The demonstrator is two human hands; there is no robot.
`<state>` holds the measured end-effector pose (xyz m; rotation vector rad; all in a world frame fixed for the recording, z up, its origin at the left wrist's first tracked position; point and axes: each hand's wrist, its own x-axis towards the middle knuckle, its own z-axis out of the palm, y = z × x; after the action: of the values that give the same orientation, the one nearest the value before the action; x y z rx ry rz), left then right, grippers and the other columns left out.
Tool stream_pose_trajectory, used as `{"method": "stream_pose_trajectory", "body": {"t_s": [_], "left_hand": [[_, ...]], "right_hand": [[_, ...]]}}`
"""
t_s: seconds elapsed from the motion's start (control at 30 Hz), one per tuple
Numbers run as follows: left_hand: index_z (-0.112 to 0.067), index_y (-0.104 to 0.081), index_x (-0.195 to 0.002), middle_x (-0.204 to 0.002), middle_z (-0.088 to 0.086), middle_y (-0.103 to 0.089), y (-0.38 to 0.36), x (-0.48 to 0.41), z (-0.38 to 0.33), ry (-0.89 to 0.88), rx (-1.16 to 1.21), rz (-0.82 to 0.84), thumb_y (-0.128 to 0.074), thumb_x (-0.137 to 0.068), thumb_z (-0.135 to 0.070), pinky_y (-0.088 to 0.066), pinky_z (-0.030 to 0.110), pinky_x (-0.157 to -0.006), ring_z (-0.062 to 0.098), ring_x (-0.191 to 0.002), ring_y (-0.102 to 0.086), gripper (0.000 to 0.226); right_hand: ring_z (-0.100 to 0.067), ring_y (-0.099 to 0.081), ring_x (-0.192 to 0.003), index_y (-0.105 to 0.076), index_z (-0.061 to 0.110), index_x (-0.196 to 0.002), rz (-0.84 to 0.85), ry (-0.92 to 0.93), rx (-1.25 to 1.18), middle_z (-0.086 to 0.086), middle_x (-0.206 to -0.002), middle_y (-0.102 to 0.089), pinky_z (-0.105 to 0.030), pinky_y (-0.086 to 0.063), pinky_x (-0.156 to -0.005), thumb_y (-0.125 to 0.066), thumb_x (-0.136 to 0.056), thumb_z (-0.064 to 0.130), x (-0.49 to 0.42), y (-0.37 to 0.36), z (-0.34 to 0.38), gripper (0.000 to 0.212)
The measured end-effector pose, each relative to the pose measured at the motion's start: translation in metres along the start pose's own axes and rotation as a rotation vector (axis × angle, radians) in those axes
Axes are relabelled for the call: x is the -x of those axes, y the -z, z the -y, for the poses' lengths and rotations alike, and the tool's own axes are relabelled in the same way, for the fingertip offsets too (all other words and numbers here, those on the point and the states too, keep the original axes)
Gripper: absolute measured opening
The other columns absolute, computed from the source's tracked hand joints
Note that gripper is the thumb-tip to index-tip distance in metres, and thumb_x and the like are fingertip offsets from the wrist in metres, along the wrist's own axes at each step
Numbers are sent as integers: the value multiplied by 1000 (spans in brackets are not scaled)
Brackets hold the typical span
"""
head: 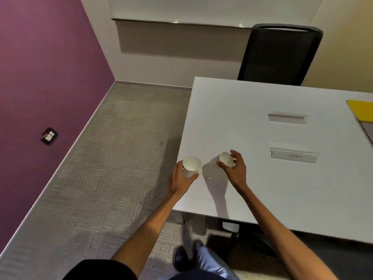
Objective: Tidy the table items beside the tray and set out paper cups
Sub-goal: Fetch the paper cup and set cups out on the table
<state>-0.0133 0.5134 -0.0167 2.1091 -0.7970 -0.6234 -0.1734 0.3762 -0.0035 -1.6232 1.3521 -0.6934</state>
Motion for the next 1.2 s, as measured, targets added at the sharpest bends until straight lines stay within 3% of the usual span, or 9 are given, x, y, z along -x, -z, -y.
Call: {"method": "stream_pose_trajectory", "body": {"t_s": [0.13,0.3,0.5,0.77,1.0,1.2], "left_hand": [[-23,-46,-124,-121,-2,-57,-20,-15,-8,-43,-25,59,-82,-64,-50,-53,38,-78,23,-106,-58,75],[-21,-44,-131,-131,-1,-53,-33,-32,-24,-115,-91,102,-79,-69,-49,-44,29,-87,19,-120,-51,76],[-19,-46,-131,-128,1,-54,-44,-67,-43,-151,-112,114,-80,-69,-47,-48,30,-89,18,-118,-52,76],[-18,-46,-129,-123,1,-55,-60,-93,-45,-189,-171,158,-79,-70,-47,-48,29,-82,18,-113,-52,74],[-17,-48,-128,-121,1,-56,-69,-109,-41,-188,-179,170,-80,-69,-47,-48,26,-83,17,-112,-53,73],[-14,-52,-121,-112,1,-60,-79,-116,-37,-257,-200,136,-83,-66,-46,-48,22,-76,18,-104,-58,71]], "right_hand": [[-21,-57,-116,-47,22,-133,-99,-53,71,0,-131,-57,-41,-47,-99,-81,-69,39,-16,21,-10,75],[-24,-56,-119,-47,22,-133,-185,-160,102,-1,-132,-56,-39,-46,-98,-78,-70,43,-45,44,-23,74],[-26,-55,-120,-47,20,-133,-262,-211,131,-3,-130,-57,-38,-43,-97,-79,-71,43,-90,62,-33,73],[-26,-52,-121,-44,17,-134,-277,-250,177,-4,-130,-55,-39,-43,-94,-79,-71,38,-141,65,-41,75],[-28,-40,-135,-28,13,-148,-207,-297,227,-7,-146,-43,-45,-39,-103,-77,-75,37,-153,60,-52,91],[-28,-39,-136,-27,11,-149,-178,-295,221,-8,-149,-41,-44,-38,-104,-75,-77,41,-158,60,-56,92]]}}
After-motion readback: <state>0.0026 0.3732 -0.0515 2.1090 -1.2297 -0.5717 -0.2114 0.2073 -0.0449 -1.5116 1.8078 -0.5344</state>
